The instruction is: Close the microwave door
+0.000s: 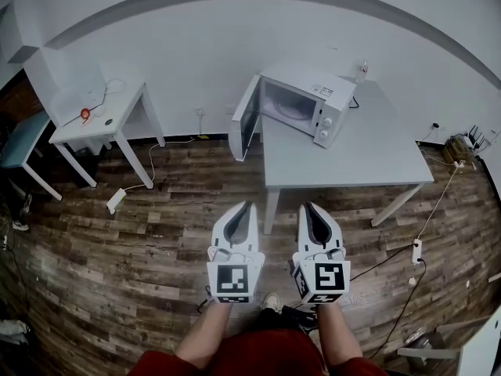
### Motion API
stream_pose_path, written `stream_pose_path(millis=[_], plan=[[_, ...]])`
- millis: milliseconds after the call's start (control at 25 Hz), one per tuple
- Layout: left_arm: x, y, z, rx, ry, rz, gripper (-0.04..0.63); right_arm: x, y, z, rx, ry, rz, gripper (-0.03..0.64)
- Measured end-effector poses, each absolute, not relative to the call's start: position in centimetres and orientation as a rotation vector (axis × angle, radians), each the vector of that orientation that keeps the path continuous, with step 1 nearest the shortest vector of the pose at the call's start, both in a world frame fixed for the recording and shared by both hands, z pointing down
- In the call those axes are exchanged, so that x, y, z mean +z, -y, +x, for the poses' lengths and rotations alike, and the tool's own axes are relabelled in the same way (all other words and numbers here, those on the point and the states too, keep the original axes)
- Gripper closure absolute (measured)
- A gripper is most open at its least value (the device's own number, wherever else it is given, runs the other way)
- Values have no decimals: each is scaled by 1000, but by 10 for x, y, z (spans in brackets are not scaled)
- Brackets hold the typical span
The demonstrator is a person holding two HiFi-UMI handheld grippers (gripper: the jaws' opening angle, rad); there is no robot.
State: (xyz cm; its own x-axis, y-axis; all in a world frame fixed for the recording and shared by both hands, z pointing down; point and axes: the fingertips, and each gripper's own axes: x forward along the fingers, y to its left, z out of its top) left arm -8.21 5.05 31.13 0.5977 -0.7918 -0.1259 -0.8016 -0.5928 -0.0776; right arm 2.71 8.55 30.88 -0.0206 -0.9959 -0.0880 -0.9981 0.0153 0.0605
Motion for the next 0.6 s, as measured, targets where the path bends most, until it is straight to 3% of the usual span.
stream_pose_path(millis=[600], plan=[[305, 41, -19, 60, -1461, -2616, 568, 306, 11, 102, 119, -2262, -2059, 580]])
